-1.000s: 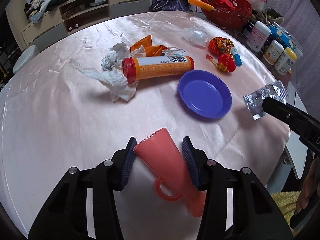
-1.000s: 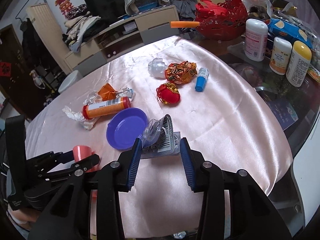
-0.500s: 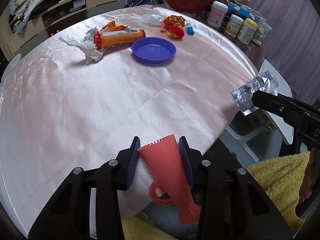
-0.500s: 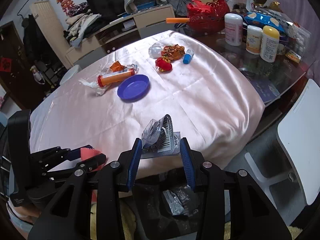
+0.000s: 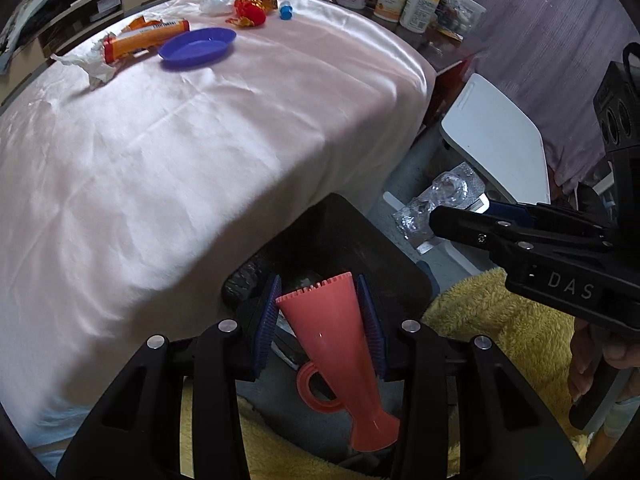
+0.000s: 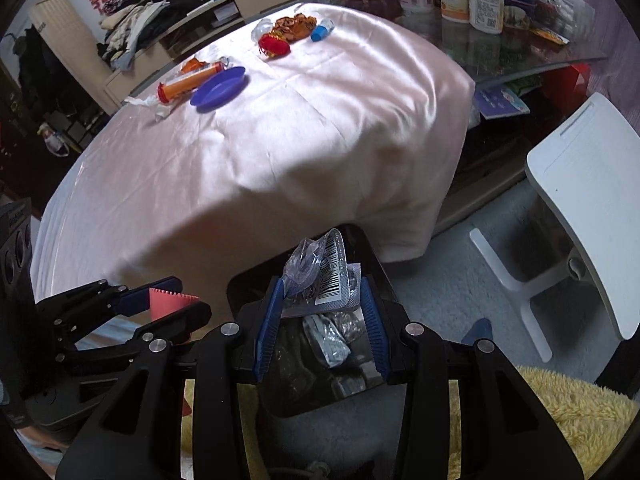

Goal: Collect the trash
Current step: 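Lower the cup and blister pack into the bin and release both, then grasp the white tissue with the left gripper while the right gripper grasps the purple plate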

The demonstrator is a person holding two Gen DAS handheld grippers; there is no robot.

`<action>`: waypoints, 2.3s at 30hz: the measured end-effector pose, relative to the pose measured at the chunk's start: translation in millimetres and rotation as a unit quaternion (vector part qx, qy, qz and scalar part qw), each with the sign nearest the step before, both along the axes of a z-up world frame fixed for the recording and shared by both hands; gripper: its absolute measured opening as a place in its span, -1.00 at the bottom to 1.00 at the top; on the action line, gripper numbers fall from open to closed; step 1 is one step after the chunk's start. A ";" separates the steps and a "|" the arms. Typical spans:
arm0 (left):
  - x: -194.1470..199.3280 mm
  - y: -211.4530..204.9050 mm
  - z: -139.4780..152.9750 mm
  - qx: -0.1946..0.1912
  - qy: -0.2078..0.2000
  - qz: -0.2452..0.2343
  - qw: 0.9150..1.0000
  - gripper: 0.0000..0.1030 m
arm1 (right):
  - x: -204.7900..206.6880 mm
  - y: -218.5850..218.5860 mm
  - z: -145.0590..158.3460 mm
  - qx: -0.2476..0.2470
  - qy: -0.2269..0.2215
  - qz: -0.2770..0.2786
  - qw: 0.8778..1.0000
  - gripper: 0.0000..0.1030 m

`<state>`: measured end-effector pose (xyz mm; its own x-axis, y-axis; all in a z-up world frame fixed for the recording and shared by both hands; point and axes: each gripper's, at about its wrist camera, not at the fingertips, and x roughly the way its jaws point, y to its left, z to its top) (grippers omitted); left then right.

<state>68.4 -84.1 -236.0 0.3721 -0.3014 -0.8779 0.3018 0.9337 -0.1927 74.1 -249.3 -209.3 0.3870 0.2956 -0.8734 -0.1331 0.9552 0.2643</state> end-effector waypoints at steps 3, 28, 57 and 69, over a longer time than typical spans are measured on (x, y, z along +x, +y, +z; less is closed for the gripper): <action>1.1 -8.1 -16.2 0.004 0.016 -0.005 1.000 -0.28 | -1.6 -2.5 -11.8 0.006 0.018 -0.001 1.000 -0.21; 9.1 -8.7 -20.9 0.052 0.008 0.001 0.999 0.24 | 12.8 -20.1 -24.1 0.013 0.047 -0.028 0.998 0.25; 86.8 170.7 84.3 0.053 -0.077 0.163 0.982 0.76 | 99.7 98.7 37.0 -0.006 -0.086 0.080 0.993 0.80; 171.6 189.3 71.6 0.037 -0.066 0.171 0.982 0.47 | 149.2 136.4 8.1 -0.041 -0.089 0.091 0.991 0.86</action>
<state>240.0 105.2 -164.4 0.5528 -0.0768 -0.8297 -0.0134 0.9948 -0.1010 223.3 -112.9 -201.2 0.4836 0.3053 -0.8203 -0.3418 0.9286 0.1441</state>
